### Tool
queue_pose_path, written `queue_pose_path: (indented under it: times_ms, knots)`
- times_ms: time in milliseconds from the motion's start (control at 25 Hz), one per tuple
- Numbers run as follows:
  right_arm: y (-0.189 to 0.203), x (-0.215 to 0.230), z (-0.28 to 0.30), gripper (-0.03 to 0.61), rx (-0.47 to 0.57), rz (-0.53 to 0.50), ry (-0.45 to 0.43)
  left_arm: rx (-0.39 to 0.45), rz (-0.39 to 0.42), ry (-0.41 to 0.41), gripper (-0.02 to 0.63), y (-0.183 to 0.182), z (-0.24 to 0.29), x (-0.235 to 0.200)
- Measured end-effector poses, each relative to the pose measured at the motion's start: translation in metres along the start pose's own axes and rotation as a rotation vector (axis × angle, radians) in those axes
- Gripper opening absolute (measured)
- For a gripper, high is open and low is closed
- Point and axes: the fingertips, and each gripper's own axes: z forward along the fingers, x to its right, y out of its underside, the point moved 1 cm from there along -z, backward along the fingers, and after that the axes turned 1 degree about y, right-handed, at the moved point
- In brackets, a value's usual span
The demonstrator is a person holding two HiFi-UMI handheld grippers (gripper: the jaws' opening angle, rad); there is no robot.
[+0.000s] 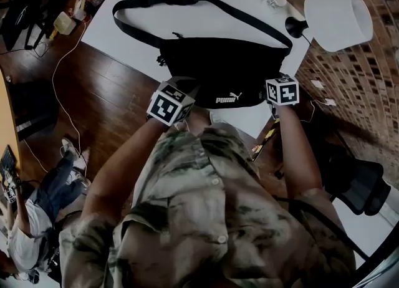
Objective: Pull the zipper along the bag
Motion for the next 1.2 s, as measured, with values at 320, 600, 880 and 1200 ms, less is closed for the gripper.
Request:
queue_pose_path:
  times_ms: [320, 600, 880, 1200]
  knots:
    - [0.0, 0.002, 0.001, 0.006, -0.023, -0.009, 0.01, 0.008, -0.041, -0.037, 0.025, 0.02, -0.025, -0.026]
    - [-0.003, 0.001, 0.0, 0.006, -0.016, -0.037, 0.051, 0.001, -0.005, -0.095, 0.028, 0.025, -0.026, -0.04]
    - [-0.009, -0.006, -0.037, 0.102, 0.139, -0.113, 0.153, 0.051, 0.051, -0.131, 0.067, 0.023, -0.031, -0.032]
    - [0.047, -0.083, -0.111, 0.098, 0.256, -0.242, -0.004, 0.175, -0.044, -0.244, 0.091, 0.07, -0.095, 0.0]
